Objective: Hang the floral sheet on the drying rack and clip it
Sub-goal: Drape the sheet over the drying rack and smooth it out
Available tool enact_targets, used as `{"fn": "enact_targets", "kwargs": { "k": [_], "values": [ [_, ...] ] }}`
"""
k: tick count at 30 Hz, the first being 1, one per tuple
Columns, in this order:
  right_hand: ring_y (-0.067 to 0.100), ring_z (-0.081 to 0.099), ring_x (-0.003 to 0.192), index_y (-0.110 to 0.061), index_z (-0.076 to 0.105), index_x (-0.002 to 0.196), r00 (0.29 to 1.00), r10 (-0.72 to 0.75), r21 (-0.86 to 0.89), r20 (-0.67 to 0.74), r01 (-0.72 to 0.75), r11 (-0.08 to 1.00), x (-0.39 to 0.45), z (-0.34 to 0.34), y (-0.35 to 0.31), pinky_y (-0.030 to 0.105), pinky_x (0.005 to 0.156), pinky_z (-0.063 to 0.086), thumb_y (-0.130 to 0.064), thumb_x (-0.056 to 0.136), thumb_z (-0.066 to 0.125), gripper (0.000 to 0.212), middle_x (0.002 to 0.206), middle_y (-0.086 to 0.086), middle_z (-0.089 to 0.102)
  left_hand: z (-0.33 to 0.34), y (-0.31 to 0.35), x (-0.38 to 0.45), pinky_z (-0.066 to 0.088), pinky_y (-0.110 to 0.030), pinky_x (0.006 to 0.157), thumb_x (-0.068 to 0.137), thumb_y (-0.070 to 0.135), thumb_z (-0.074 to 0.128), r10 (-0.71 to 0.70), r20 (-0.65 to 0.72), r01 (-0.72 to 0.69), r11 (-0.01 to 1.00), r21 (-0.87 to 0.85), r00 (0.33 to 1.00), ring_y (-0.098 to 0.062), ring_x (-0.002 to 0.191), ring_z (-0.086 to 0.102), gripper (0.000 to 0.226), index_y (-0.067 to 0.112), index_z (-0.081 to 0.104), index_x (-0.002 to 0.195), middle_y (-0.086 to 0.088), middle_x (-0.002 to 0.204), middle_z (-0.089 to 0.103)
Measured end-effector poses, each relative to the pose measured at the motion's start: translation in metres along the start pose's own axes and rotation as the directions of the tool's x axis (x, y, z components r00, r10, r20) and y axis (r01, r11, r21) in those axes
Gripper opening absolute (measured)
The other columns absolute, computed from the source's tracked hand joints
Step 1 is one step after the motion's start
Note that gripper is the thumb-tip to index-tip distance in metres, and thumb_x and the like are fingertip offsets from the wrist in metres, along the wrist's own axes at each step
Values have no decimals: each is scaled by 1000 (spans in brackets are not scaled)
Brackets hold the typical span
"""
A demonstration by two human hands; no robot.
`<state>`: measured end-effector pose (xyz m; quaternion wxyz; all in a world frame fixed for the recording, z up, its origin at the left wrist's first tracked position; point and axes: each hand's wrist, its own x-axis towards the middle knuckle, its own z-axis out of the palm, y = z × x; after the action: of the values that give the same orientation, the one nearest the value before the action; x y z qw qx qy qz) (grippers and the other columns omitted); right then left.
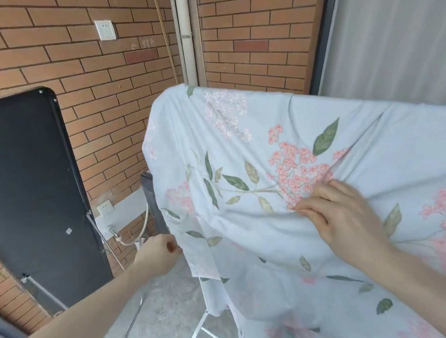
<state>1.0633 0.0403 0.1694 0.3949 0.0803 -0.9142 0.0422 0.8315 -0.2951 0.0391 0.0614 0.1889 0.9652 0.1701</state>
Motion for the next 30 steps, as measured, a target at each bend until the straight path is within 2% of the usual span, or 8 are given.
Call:
{"fn": "enact_targets", "kwargs": {
  "k": [4,10,14,19,22,25,28,30],
  "values": [
    [29,54,76,-14,79,96,999,24,1,-40,-24,1000,-2,7,-3,44,74,48,-16,94,69,10,80,0,58,-16,4,26,49,-34,69,84,36,77,-80,-115,46,960,-277,990,-17,83,65,20,24,62,87,9,87,67],
    [26,58,88,-10,79,102,959,210,125,-192,-189,974,-22,11,-28,37,86,47,-10,94,72,10,97,1,68,10,20,63,51,-36,88,74,41,91,-164,171,227,855,-467,971,-26,120,58,83,12,45,137,0,131,49],
    [7,58,93,-26,73,109,908,414,265,62,-415,871,-78,40,-52,21,81,47,-22,95,73,15,106,-15,62,48,9,76,57,-45,92,74,37,92,-272,233,356,772,-527,934,-31,117,60,92,9,39,144,-8,140,46],
    [3,64,89,-43,55,120,440,633,232,637,-892,387,-148,110,-62,20,73,52,-33,91,76,37,117,-17,62,62,-8,77,57,-48,92,74,35,91,-385,213,440,755,-486,898,-34,116,61,94,9,37,147,-13,140,47],
    [13,69,94,-28,58,125,179,616,167,767,-983,78,-168,153,-60,34,85,59,-38,91,75,40,122,-4,67,58,-21,75,56,-47,95,76,35,90,-441,183,471,733,-492,878,-33,121,58,96,7,36,150,-13,146,44],
    [21,69,93,-15,47,142,-80,529,74,845,-962,-264,-170,186,-68,35,72,60,-40,94,72,60,116,-1,66,62,-40,74,54,-45,99,73,37,90,-458,166,476,729,-492,873,-30,131,53,103,9,33,155,-12,154,40],
    [23,67,90,-10,31,155,-171,501,25,848,-933,-360,-168,205,-79,35,71,56,-41,95,70,78,120,5,62,77,-55,71,57,-34,76,79,32,88,-483,201,516,717,-469,852,-20,101,62,102,6,28,157,-10,151,44],
    [25,65,89,-9,23,159,-198,504,25,840,-916,-401,-166,221,-82,39,75,55,-41,95,70,86,107,4,61,92,-66,72,60,-42,80,74,37,90,-471,267,541,720,-434,841,-25,104,65,110,10,25,158,-12,149,46]
  ]
}}
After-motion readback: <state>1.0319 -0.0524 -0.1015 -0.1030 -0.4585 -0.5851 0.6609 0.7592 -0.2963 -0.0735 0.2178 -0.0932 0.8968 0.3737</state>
